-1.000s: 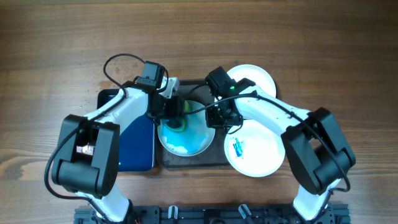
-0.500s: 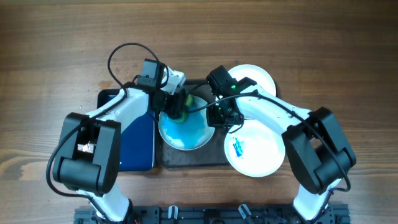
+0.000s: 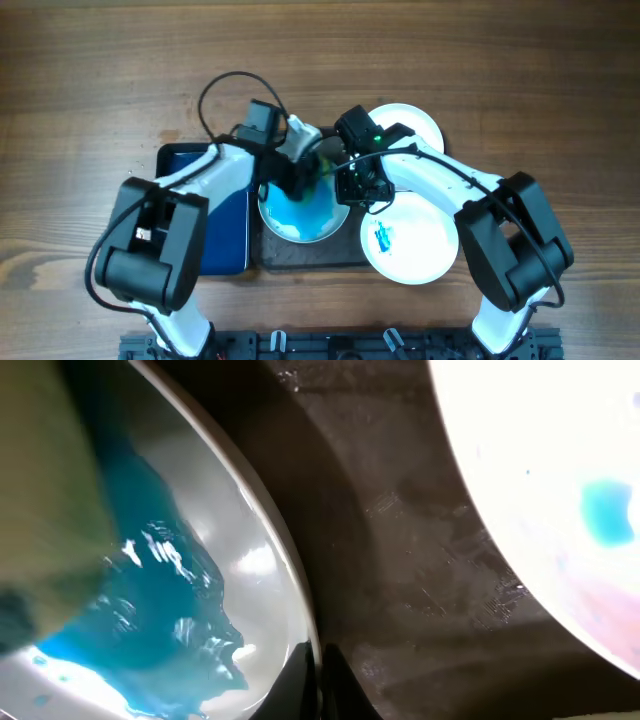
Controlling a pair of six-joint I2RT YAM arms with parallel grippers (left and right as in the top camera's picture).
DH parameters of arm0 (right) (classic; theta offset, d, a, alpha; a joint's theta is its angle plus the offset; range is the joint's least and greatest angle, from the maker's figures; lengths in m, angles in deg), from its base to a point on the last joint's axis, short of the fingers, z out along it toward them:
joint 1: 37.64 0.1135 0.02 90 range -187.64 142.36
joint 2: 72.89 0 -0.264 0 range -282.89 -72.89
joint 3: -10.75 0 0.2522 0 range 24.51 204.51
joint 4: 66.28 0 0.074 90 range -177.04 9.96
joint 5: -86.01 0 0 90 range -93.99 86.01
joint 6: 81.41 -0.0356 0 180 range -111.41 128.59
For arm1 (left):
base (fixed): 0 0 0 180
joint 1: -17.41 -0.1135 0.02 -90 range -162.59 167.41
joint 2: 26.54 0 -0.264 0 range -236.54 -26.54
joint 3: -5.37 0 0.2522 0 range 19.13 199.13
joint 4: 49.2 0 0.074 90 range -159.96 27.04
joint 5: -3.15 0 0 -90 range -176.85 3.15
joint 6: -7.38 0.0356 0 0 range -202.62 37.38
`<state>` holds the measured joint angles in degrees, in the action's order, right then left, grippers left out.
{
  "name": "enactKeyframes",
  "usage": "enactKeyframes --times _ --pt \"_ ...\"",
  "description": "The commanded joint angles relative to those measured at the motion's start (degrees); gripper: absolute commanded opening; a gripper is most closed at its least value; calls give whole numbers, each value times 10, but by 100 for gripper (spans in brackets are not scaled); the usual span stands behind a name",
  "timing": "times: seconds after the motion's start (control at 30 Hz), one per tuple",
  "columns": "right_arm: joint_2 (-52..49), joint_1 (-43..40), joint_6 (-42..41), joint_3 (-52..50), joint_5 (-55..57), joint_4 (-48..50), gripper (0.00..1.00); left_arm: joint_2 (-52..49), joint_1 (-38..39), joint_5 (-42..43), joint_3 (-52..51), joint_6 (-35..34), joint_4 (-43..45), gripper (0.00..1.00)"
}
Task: Clean dirty plates on tray and stack at the side
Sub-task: 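Scrub the plate surface with the sponge using the left gripper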
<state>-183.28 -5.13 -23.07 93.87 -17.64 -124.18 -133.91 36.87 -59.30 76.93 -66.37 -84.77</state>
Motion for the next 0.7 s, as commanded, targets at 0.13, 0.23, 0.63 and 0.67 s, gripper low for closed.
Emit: enactKeyframes --times 0.13,0.23,0.63,0.67 --pt "-8 -3 3 -5 30 -5 4 -37 19 -12 -25 -4 15 4" --pt "-8 -3 4 -5 30 -4 4 -37 -2 -21 -25 -10 17 4" --pt "-8 -3 15 -5 19 -5 4 -37 -76 -28 -22 45 17 4" --pt "-8 -3 15 -5 19 -5 4 -37 -80 -45 -22 29 16 4"
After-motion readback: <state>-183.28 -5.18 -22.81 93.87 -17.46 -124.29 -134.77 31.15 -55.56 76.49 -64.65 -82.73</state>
